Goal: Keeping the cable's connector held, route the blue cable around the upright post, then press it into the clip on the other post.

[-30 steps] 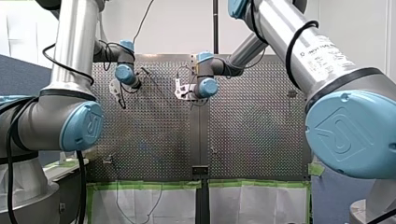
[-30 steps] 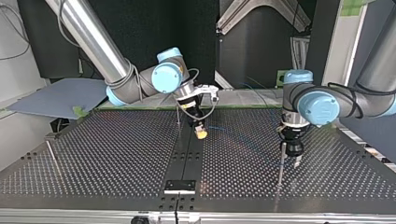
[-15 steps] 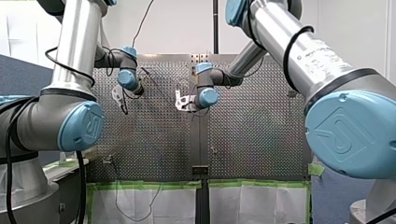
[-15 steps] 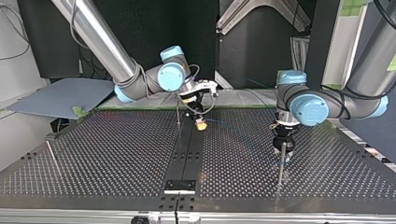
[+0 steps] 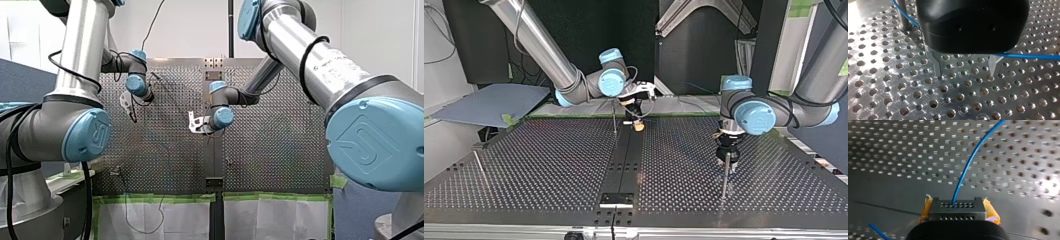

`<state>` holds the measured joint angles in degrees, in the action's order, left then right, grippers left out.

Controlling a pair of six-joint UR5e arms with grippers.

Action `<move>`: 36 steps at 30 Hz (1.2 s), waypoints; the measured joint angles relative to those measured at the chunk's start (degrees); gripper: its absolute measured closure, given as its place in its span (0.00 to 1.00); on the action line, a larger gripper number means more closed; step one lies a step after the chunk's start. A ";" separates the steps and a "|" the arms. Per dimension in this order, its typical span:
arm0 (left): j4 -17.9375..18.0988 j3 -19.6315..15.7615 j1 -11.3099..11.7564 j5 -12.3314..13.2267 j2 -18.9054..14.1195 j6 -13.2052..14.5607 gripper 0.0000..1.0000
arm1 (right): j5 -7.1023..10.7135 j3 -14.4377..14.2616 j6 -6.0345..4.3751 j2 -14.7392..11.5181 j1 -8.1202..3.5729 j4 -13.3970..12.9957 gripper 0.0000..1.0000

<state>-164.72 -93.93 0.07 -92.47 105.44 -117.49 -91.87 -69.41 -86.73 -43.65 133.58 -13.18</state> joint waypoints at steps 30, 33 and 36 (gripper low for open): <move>0.26 0.00 0.01 -0.03 -0.01 0.14 0.09 | -3.00 -4.55 0.41 9.41 -0.08 -6.35 1.00; 0.28 0.00 0.01 -0.03 -0.02 0.16 0.09 | -3.42 -4.63 0.41 10.94 0.12 -6.79 1.00; 0.29 0.00 0.01 -0.03 0.01 0.18 0.09 | -4.03 -4.72 0.41 12.37 0.20 -7.64 1.00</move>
<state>-164.43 -93.93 0.08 -92.50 105.45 -117.30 -95.90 -74.13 -86.32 -31.28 133.78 -20.82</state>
